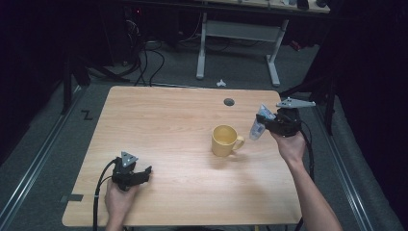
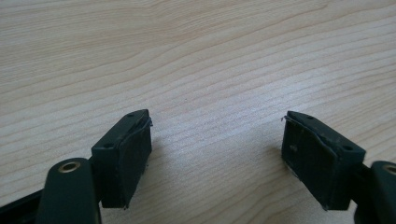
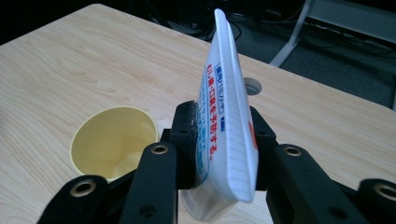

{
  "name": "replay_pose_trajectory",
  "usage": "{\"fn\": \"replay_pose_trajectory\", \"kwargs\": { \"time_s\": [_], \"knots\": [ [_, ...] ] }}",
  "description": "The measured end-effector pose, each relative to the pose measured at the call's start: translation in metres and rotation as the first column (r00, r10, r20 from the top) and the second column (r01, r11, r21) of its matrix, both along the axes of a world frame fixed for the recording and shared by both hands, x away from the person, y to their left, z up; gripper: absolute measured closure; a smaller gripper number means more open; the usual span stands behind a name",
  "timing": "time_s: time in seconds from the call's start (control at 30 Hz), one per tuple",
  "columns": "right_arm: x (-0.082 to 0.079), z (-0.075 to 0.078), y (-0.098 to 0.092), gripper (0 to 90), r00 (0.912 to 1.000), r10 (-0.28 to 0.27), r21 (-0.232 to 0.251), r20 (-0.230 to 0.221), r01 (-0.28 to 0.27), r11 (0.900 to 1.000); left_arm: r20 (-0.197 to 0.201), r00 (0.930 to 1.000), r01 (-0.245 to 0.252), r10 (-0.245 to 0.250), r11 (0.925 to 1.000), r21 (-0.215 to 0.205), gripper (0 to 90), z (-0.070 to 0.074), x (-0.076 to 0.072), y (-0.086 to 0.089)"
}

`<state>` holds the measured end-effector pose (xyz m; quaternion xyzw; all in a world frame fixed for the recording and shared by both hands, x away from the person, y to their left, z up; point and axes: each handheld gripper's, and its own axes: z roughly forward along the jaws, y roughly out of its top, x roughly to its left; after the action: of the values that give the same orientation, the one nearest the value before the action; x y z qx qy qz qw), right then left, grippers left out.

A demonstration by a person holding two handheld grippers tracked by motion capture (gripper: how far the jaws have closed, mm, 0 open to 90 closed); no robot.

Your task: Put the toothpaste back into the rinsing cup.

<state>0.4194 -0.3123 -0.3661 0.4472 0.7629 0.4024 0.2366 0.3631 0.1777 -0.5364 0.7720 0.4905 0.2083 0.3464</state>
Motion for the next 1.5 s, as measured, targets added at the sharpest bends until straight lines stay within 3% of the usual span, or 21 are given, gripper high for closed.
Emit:
{"fn": "replay_pose_trajectory", "kwargs": {
  "time_s": [0.37, 0.87, 1.5],
  "knots": [
    [-0.003, 0.009, 0.003, 71.2, 0.9996, 0.023, 0.001, 0.017, -0.023, 1.0, 0.0, 1.0, 0.0, 0.0, 1.0, 0.0, 24.5, 0.0, 0.0, 0.0],
    [-0.008, 0.026, 0.024, 71.3, 0.9936, 0.106, 0.006, 0.038, -0.106, 0.994, 0.0, 1.0, 0.0, 0.0, 1.0, 0.0, 24.5, 0.0, 0.0, 0.0],
    [-0.006, 0.027, 0.04, 71.3, 0.9882, 0.149, 0.028, 0.037, -0.15, 0.988, 0.0, 1.0, 0.0, 0.0, 1.0, 0.0, 24.4, 0.0, 0.0, 0.0]
  ]
}}
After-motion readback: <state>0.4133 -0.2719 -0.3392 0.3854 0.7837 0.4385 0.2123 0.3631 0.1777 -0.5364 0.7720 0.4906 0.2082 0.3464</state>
